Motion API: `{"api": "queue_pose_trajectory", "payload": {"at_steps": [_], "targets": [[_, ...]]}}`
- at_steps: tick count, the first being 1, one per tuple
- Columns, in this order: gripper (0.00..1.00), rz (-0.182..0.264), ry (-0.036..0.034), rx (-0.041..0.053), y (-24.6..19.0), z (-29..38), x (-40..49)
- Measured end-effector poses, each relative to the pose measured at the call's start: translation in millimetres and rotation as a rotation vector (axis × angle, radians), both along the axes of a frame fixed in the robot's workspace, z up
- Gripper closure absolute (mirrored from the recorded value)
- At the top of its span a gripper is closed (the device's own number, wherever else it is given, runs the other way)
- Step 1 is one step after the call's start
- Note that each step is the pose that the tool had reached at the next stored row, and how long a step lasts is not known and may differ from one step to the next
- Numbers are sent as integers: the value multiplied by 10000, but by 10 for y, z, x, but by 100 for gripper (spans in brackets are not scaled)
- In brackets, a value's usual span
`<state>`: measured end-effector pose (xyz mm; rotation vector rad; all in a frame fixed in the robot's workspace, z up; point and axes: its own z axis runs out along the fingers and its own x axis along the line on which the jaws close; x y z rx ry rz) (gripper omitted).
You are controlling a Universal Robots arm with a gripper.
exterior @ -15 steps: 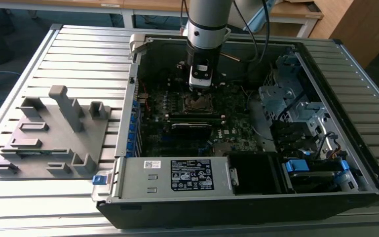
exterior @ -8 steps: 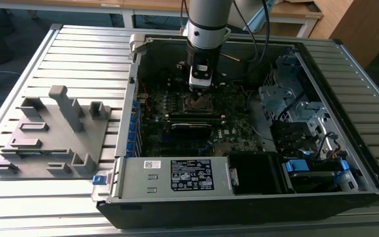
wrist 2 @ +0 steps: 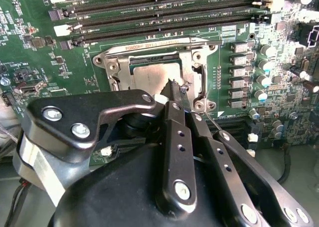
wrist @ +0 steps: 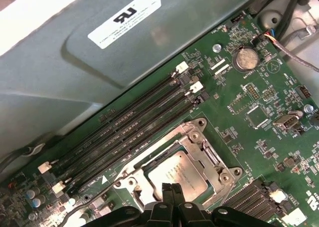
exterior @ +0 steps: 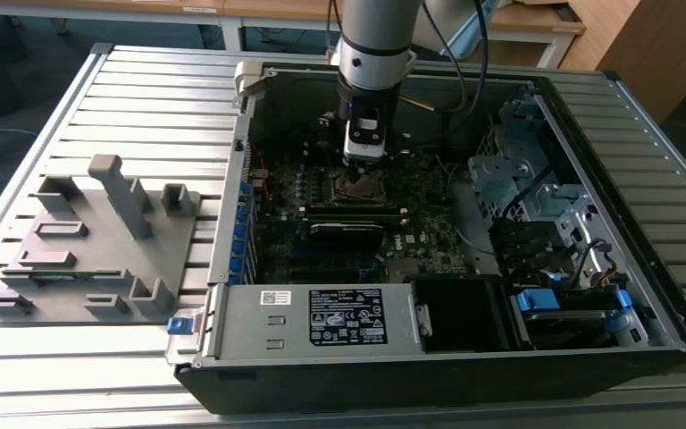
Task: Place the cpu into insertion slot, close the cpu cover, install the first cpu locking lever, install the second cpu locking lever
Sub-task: 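Close the cpu cover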
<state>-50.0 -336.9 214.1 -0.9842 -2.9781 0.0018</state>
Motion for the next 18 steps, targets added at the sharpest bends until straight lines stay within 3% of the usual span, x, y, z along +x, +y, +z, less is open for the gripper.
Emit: {"api": "queue_pose_trajectory", "payload": {"at_steps": [13,18], "targets": [[90,1640,-1,1,1,-25,0],[90,2027,0,-1,6,-27,0]]}}
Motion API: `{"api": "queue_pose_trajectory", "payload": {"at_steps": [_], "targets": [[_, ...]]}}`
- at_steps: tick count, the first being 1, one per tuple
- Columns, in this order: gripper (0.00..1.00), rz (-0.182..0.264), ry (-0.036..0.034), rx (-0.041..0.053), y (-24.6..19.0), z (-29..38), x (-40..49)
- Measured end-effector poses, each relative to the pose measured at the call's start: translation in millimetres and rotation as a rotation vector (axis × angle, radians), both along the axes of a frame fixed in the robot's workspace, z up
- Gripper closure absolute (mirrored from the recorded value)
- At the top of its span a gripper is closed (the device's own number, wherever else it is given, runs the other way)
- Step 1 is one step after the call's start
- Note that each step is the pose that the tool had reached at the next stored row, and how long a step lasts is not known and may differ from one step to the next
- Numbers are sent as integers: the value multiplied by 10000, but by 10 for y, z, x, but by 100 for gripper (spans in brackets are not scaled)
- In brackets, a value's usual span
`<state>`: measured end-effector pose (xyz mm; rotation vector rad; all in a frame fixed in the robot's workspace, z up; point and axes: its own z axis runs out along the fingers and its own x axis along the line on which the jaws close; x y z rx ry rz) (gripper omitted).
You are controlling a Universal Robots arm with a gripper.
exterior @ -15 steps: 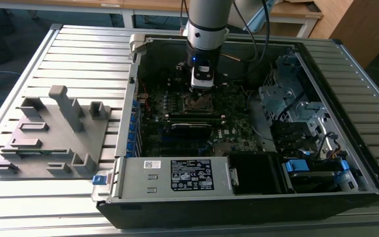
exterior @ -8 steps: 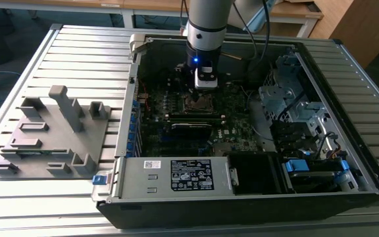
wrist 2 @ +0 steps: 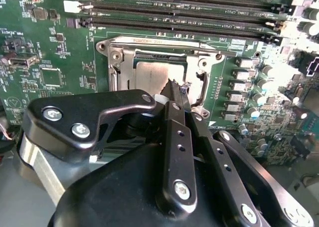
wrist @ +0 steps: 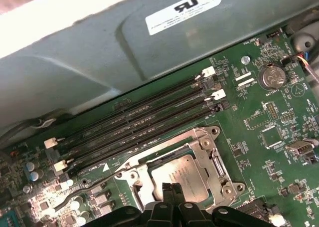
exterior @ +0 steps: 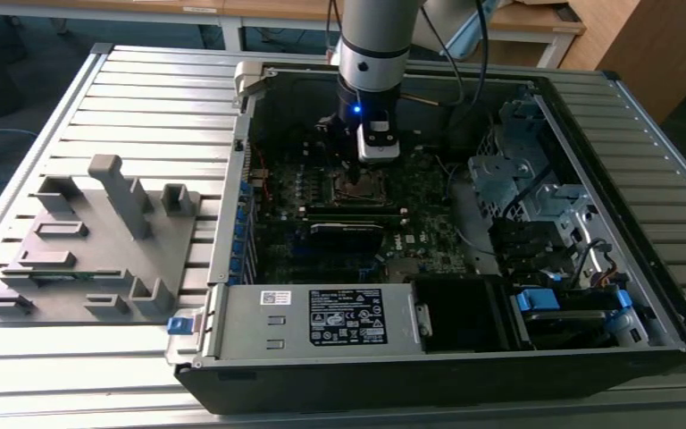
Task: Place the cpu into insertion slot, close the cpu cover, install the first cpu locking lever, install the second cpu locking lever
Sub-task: 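Close the cpu cover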
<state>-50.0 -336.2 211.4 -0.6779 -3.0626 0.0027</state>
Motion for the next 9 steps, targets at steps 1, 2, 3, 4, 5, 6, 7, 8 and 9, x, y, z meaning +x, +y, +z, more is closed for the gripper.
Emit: {"api": "queue_pose_trajectory", "payload": {"at_steps": [1,2,3,4,5,6,7,8,9], "targets": [[90,3,0,0,0,0,0],[90,6,0,1,0,0,0],[90,9,0,0,0,0,0],[90,12,0,1,1,0,0],[90,15,0,1,0,0,0],[90,34,0,0,0,0,0],[90,111,0,0,0,0,0],[90,252,1,0,0,0,0],[90,414,1,0,1,-1,0]]}}
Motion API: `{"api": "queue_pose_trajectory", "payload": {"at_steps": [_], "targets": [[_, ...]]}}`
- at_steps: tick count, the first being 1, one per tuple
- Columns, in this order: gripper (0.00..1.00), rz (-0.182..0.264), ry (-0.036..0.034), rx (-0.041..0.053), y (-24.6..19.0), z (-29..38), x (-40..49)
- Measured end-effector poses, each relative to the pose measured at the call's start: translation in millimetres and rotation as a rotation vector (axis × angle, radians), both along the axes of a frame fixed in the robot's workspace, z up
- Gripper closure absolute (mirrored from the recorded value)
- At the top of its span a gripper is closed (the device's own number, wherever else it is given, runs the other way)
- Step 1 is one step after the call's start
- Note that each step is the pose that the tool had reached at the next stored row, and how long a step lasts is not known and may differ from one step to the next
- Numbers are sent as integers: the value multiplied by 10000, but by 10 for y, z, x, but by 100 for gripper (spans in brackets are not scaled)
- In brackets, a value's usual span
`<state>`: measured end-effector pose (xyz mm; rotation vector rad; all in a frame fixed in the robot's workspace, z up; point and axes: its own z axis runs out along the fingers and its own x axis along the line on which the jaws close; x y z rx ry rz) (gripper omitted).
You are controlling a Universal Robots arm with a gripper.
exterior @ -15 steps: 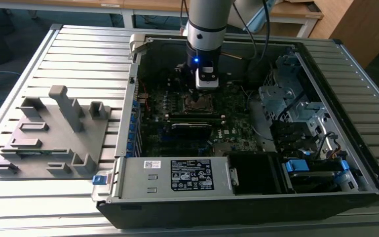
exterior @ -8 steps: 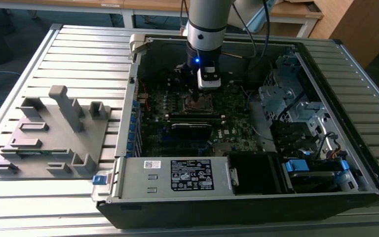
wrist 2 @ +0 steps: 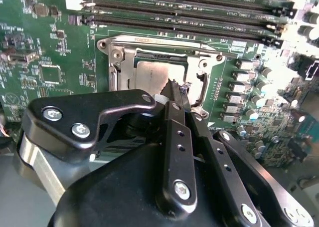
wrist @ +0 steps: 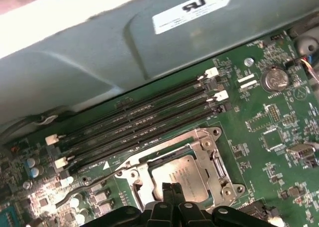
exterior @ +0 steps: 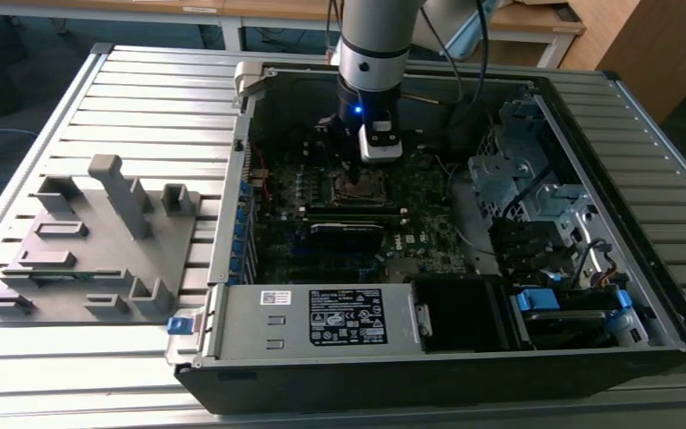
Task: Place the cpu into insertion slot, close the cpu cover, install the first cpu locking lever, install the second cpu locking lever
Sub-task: 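Close the cpu cover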
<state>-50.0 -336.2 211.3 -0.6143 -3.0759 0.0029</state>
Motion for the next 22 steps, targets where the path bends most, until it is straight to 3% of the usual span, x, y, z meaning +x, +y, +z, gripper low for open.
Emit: {"api": "queue_pose_trajectory", "payload": {"at_steps": [22], "targets": [[90,3716,1,0,0,-27,0]]}}
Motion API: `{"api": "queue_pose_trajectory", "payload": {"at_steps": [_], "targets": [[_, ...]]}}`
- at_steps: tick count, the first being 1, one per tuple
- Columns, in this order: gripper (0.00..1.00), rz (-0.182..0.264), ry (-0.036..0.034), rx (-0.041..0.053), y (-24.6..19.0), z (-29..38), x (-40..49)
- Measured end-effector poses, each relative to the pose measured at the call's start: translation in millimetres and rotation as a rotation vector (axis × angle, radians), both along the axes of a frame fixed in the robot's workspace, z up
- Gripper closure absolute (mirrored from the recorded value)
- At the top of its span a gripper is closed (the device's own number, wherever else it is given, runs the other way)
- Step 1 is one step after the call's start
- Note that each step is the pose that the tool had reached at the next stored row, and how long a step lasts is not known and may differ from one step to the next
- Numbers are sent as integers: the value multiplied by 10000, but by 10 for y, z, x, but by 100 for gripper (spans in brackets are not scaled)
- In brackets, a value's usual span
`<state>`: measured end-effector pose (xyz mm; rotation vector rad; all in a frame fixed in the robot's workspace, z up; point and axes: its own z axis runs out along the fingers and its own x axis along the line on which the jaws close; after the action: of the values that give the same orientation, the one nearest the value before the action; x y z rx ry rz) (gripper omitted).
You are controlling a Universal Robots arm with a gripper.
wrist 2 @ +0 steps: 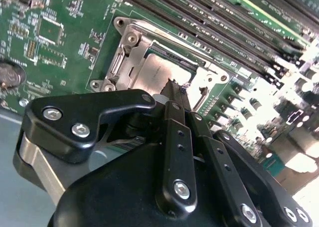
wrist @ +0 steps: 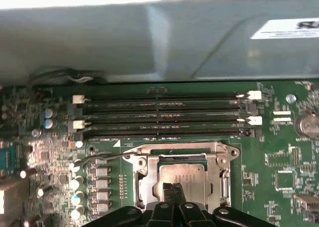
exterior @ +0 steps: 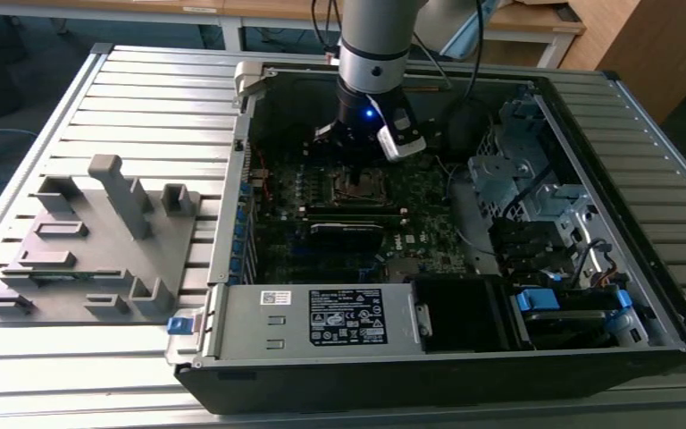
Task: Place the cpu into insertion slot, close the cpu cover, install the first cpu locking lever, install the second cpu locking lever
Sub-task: 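Close the cpu cover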
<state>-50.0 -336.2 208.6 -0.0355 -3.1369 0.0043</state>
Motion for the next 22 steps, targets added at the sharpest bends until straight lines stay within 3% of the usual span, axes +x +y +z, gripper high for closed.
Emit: {"api": "queue_pose_trajectory", "payload": {"at_steps": [2,22], "targets": [[90,163,0,1,0,-1,0],[90,175,-30,1,0,-3,-74]]}}
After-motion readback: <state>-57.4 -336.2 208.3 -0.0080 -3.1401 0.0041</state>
